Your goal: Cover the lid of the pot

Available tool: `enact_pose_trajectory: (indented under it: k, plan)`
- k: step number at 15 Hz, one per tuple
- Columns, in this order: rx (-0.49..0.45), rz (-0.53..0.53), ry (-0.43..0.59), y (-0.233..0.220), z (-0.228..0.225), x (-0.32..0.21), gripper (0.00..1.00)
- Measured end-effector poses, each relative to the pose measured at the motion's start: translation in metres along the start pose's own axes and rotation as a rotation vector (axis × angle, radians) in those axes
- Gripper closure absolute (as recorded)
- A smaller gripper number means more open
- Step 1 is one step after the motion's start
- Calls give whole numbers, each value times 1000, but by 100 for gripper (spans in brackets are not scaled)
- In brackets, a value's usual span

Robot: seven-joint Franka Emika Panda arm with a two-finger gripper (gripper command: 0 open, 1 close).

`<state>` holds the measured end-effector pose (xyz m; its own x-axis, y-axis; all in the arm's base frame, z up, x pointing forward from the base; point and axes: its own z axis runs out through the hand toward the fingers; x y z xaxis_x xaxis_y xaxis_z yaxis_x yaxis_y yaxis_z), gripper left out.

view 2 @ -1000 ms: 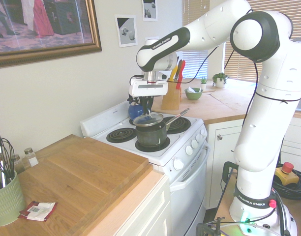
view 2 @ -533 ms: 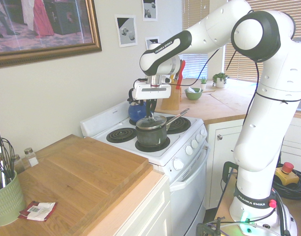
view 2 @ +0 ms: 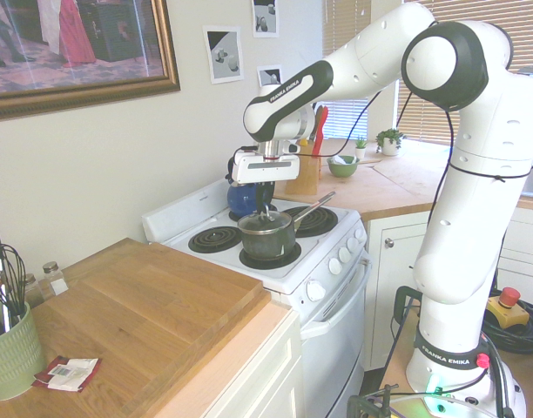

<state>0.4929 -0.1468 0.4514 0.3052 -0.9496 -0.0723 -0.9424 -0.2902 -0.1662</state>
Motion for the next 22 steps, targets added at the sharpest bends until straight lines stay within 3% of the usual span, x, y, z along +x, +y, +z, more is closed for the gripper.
enact_pose_trajectory:
  k: [14,15,22]
  plan:
    - [7,-15,16,3,7,1,100]
    - [7,-21,16,3,7,0,0]
    - [0,-58,21,6,8,-5,0]
